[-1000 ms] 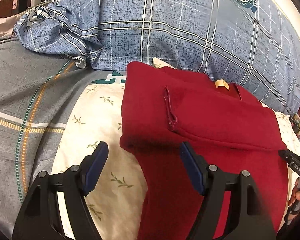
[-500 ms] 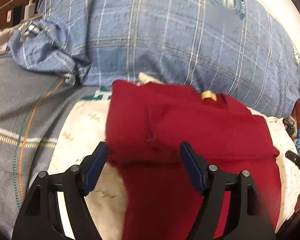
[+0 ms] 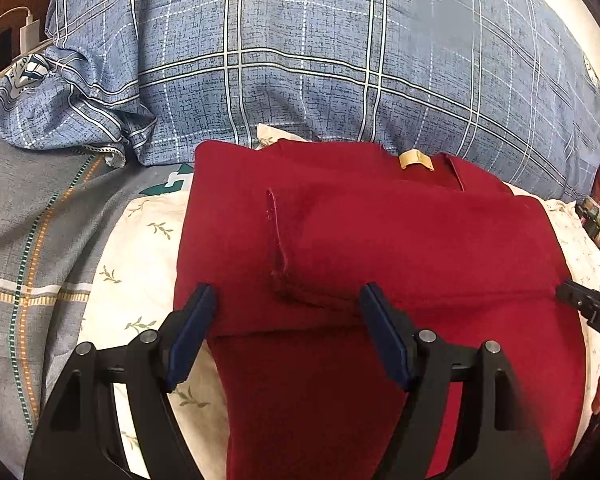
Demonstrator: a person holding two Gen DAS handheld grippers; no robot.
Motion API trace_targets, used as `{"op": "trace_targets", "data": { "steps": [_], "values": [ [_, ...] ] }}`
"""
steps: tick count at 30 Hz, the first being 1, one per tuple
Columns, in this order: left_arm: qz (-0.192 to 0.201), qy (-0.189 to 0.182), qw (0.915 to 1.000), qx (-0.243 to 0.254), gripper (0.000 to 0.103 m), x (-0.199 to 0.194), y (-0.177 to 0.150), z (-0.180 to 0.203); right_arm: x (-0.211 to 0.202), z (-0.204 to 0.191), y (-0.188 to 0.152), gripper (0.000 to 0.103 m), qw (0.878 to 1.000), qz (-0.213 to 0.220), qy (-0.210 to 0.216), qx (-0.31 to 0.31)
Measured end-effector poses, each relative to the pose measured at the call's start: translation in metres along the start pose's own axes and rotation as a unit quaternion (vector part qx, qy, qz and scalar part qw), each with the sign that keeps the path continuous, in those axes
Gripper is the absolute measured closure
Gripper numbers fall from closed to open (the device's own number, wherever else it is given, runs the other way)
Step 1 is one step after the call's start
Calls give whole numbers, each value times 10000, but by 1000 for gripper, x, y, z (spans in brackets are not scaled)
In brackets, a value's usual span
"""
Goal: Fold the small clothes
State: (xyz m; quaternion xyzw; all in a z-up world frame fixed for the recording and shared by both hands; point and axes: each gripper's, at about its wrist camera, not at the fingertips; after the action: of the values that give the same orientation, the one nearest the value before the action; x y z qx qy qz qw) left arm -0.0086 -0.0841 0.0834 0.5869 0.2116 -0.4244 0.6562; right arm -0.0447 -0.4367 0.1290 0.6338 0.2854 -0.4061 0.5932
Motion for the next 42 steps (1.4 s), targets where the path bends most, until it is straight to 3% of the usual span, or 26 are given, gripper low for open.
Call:
{"op": "trace_targets", "data": {
  "steps": [3,5,9,15,21,24,27,30,37,42],
  "values": [
    [32,4,10000,9,28,-7,-3,2,-5,3,-7,75,9999,-138,26,74],
    [17,-28,10000,5,28,-15,-7,3,-10,11,-13,68,9998,-151,35,145],
    [25,-30,10000,78,28,-34,-19,6,-30,24,-38,54,9976,-268,545,330],
    [-18,130,9998,118,28,-61,-36,8,-50,24,-73,47,9962,-476,730,89],
    [-238,-109,9996,-73,28,-83,-67,7,-59,15,-108,44,9945,-710,756,-166],
    [-568,-266,9979,-135,28,-88,-94,7,-69,13,-125,41,9936,-769,787,-252],
    [-914,-159,9957,-91,28,-90,-122,6,-77,15,-138,41,9922,-829,856,-359],
    [-837,-62,9965,58,26,-104,-139,8,-83,21,-149,41,9892,-960,1043,-360],
    [-1150,-321,9926,-203,26,-129,-167,0,-93,28,-174,38,9800,-1229,1518,-391],
    [-1402,-436,9891,-130,26,-135,-177,2,-96,28,-184,38,9701,-1404,1928,-457]
  ]
}}
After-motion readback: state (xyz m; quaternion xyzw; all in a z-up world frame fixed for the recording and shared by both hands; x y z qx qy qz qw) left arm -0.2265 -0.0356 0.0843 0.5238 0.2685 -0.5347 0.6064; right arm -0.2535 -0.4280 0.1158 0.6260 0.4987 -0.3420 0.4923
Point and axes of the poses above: each gripper's, at about its wrist camera, not at the fingertips, and x roughly the way its jaws point, z to its right, y to its top, and after that the axes turned 8 degrees about -y, right-handed
